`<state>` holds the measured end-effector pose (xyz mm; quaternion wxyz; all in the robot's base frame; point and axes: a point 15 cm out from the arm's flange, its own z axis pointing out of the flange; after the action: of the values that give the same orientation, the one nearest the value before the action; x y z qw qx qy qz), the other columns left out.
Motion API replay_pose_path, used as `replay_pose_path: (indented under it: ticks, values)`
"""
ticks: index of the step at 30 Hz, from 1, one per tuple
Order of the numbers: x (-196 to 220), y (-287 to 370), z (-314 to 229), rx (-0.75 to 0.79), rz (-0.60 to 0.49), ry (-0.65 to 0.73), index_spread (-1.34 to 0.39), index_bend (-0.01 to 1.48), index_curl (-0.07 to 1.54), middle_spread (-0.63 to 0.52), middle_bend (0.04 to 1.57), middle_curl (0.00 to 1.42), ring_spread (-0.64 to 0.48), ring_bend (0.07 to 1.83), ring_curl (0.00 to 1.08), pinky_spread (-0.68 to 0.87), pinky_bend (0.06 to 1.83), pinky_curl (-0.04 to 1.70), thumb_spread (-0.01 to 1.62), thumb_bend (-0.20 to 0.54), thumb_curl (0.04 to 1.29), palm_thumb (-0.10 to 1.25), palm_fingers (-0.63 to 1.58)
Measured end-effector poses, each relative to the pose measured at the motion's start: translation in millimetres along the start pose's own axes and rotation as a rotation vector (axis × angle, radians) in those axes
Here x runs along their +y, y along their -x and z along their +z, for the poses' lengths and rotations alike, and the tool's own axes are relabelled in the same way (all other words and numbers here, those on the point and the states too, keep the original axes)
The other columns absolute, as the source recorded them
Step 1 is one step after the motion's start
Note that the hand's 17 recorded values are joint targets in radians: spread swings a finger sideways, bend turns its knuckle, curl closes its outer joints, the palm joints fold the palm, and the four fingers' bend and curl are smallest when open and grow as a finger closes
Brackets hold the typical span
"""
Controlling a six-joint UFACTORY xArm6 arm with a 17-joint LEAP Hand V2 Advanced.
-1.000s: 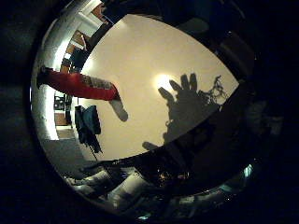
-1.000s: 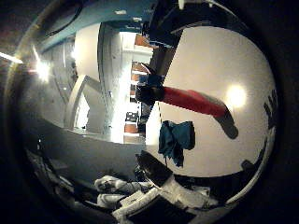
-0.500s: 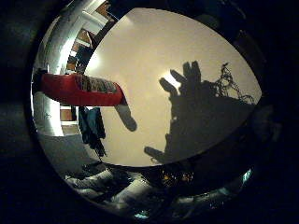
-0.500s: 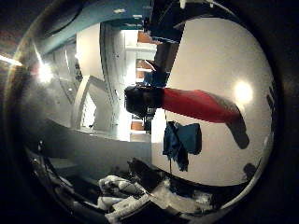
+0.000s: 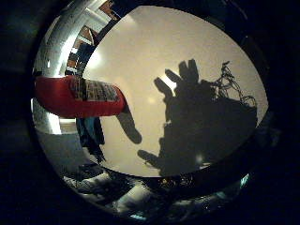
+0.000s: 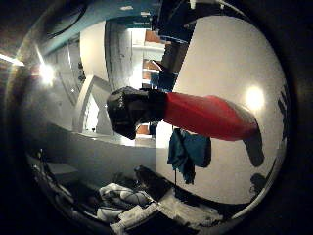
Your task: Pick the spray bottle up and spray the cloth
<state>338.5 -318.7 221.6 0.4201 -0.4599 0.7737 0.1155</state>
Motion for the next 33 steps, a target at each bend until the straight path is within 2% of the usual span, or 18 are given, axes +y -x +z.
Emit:
replay_pose_path:
  ticks: [10,21,24,27,29,30,32,33]
  values:
    - [-4.9,9.8,28.6,-0.011,-0.018,0.024,-0.12,0.15,0.26,0.21,0.21,0.33,0.22,0.28,0.27,0.34,0.3,0.33,0.96,-0.028,0.3,0.4,0.05]
    - [-11.9,43.3,78.6,-0.088,-0.031,0.044,-0.09,0.17,0.28,0.17,0.26,0.35,0.19,0.33,0.27,0.32,0.27,0.32,0.96,-0.026,0.3,0.42,0.19]
    - [-19.4,50.9,85.9,-0.127,-0.015,0.016,-0.12,0.16,0.28,0.09,0.31,0.37,0.13,0.44,0.3,0.3,0.28,0.31,0.98,-0.018,0.3,0.47,0.39]
    - [-30.9,62.2,93.1,-0.184,0.006,-0.032,-0.19,0.19,0.3,-0.05,0.43,0.44,-0.03,0.67,0.37,0.19,0.29,0.29,0.99,-0.015,0.31,0.54,0.67]
    - [-35.7,66.3,98.3,-0.217,0.025,-0.056,-0.27,0.23,0.34,-0.14,0.53,0.5,-0.14,0.79,0.43,0.06,0.39,0.31,1.0,-0.016,0.32,0.59,0.9]
    - [-37.5,67.5,100.3,-0.229,0.032,-0.064,-0.29,0.24,0.37,-0.17,0.55,0.53,-0.16,0.83,0.45,0.02,0.44,0.33,1.0,-0.014,0.32,0.61,0.93]
    - [-40.7,68.8,102.8,-0.247,0.044,-0.078,-0.34,0.32,0.44,-0.21,0.64,0.59,-0.22,0.9,0.5,-0.11,0.6,0.4,1.0,-0.016,0.33,0.65,1.13]
    - [-43.3,70.1,104.2,-0.259,0.047,-0.089,-0.35,0.36,0.47,-0.22,0.67,0.62,-0.23,0.92,0.52,-0.16,0.67,0.43,1.0,-0.014,0.33,0.68,1.13]
